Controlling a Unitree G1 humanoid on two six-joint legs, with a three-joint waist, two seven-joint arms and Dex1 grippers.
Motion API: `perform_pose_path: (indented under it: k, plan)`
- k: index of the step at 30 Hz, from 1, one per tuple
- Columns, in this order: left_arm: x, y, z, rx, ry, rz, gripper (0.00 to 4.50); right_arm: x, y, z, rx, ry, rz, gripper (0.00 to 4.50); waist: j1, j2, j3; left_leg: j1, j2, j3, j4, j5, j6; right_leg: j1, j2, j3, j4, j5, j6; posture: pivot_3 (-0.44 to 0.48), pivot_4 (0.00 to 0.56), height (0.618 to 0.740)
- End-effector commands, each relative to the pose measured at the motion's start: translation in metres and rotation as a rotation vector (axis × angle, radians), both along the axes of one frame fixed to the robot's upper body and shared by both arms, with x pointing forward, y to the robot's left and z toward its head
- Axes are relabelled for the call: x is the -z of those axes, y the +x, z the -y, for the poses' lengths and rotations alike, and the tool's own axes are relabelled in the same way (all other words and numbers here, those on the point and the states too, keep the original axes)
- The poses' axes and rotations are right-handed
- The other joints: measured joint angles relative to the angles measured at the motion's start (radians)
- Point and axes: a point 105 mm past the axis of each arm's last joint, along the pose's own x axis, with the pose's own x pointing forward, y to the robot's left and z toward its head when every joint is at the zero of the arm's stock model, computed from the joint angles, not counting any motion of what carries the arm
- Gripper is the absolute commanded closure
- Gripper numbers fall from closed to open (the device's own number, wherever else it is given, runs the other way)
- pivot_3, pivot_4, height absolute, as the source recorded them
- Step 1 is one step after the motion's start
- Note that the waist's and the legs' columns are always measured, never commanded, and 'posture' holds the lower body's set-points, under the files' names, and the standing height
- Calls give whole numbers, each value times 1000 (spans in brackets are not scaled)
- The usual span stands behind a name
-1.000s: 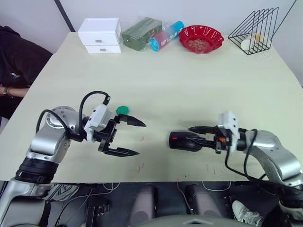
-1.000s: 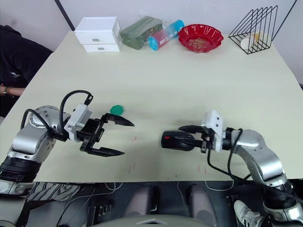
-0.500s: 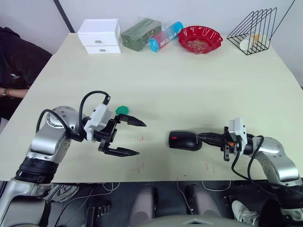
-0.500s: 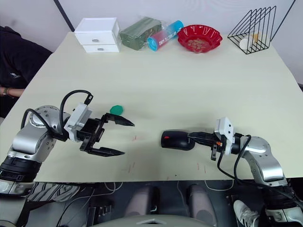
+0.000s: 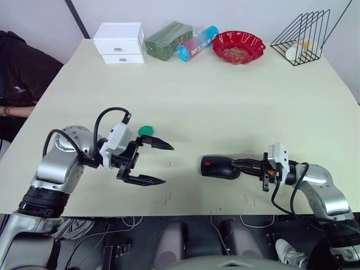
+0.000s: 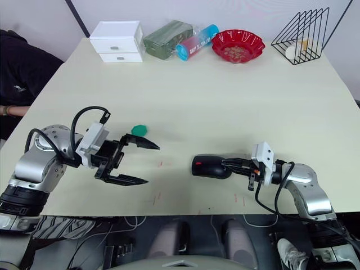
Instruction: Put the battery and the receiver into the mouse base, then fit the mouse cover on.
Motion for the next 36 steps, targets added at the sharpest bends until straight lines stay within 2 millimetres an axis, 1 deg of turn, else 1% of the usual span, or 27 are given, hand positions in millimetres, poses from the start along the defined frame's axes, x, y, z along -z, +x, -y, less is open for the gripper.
perform_pose_path:
  k: [1, 9, 17, 19, 21, 24, 26, 29, 31, 36]
  plan:
    - [-6, -4, 0, 49, 8, 12, 0, -11, 0, -2, -19, 19, 37, 4172, 0, 0, 0, 0, 0, 0, 0, 0, 0, 0, 0, 0, 0, 0, 0, 0, 150, 740]
    - [-6, -4, -1, 46, 10, 12, 0, -8, -1, -2, -21, 12, 31, 4172, 0, 0, 0, 0, 0, 0, 0, 0, 0, 0, 0, 0, 0, 0, 0, 0, 150, 740]
    - [-6, -4, -1, 44, 12, 11, 0, -1, 1, -4, -21, -5, 30, 4172, 0, 0, 0, 0, 0, 0, 0, 0, 0, 0, 0, 0, 0, 0, 0, 0, 150, 740]
    - [-6, -4, -1, 43, 12, 12, 0, 5, 1, -4, -24, -22, 12, 4172, 0, 0, 0, 0, 0, 0, 0, 0, 0, 0, 0, 0, 0, 0, 0, 0, 150, 740]
    - [-6, -4, -1, 43, 12, 12, 0, 15, 1, -4, -20, -63, -22, 4172, 0, 0, 0, 0, 0, 0, 0, 0, 0, 0, 0, 0, 0, 0, 0, 0, 150, 740]
    - [-6, -3, -1, 43, 12, 13, 0, 37, 1, -1, -5, -171, -86, 4172, -4, 0, 0, 2, 0, 0, 0, 0, 0, 1, 0, 0, 1, 0, 0, 0, 150, 740]
    - [-6, -3, -1, 42, 12, 13, 0, 41, -1, -1, -14, -182, -110, 4172, -4, -1, -1, 5, 0, 0, 0, 0, 0, 4, 0, 1, 1, 0, 0, 0, 150, 740]
    - [-6, -3, -2, 40, 11, 11, 0, 50, -6, 0, -16, -206, -168, 4172, -5, -1, -1, 15, 0, 1, -2, 0, 0, 11, 1, 2, 0, -1, -1, 0, 150, 740]
    - [-5, -4, -2, 38, 10, 11, 0, 55, -7, 2, -16, -230, -174, 4172, -9, -3, -2, 16, 1, 1, -3, 0, 0, 12, 1, 3, 0, -1, -1, 0, 150, 740]
    - [-5, -4, -2, 39, 8, 11, 0, 58, -8, 1, -16, -237, -186, 4172, -18, -6, -4, 17, 3, 0, -3, 0, 0, 12, 4, 4, 1, -1, -2, 0, 150, 740]
